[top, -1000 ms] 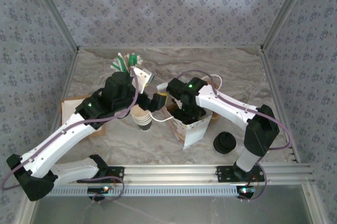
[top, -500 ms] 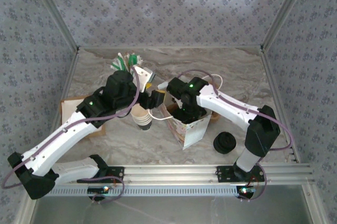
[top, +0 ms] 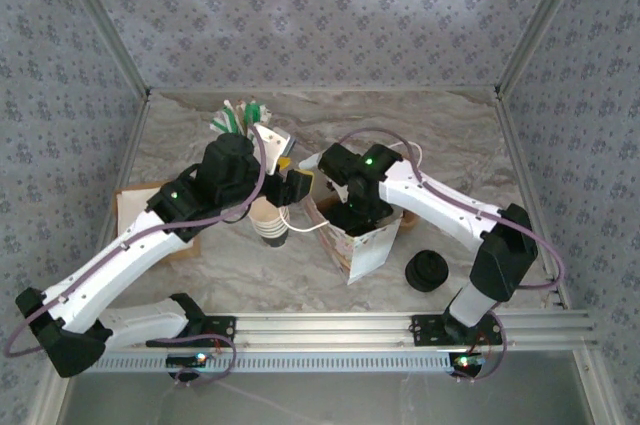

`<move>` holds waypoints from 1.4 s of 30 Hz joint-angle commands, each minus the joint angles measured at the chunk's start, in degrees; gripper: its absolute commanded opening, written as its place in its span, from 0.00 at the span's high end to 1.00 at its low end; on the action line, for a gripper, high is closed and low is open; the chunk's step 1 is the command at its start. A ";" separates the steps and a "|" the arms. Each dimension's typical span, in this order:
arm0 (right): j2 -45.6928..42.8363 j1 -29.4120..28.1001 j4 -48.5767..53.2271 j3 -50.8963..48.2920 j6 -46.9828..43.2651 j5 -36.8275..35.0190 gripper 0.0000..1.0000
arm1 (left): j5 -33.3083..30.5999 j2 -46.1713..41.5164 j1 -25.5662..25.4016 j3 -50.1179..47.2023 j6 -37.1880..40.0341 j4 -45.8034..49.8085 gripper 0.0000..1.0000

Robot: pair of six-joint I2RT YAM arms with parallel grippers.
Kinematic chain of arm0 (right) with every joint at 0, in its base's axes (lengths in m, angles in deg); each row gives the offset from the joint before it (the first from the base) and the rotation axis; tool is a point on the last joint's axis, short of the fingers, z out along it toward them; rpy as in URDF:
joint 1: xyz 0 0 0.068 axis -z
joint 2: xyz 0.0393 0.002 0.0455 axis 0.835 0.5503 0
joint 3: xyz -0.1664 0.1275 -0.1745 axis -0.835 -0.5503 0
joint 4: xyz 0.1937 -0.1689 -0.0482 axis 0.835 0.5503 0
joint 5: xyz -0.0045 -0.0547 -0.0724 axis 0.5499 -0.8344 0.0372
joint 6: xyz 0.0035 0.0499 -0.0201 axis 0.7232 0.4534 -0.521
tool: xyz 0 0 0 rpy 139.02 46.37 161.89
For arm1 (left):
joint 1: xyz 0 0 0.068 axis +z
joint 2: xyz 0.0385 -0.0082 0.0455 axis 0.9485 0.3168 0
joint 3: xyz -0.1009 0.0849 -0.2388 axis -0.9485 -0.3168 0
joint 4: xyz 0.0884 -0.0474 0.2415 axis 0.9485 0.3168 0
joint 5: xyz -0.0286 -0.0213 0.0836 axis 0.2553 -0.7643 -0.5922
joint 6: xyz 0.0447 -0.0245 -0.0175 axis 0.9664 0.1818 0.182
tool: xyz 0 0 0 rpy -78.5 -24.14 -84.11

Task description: Pack the takeout coffee

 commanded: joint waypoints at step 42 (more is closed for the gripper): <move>-4.56 -0.88 3.61 4.67 1.66 -3.27 0.20 | 2.07 -0.96 -0.30 3.05 -0.60 1.18 0.00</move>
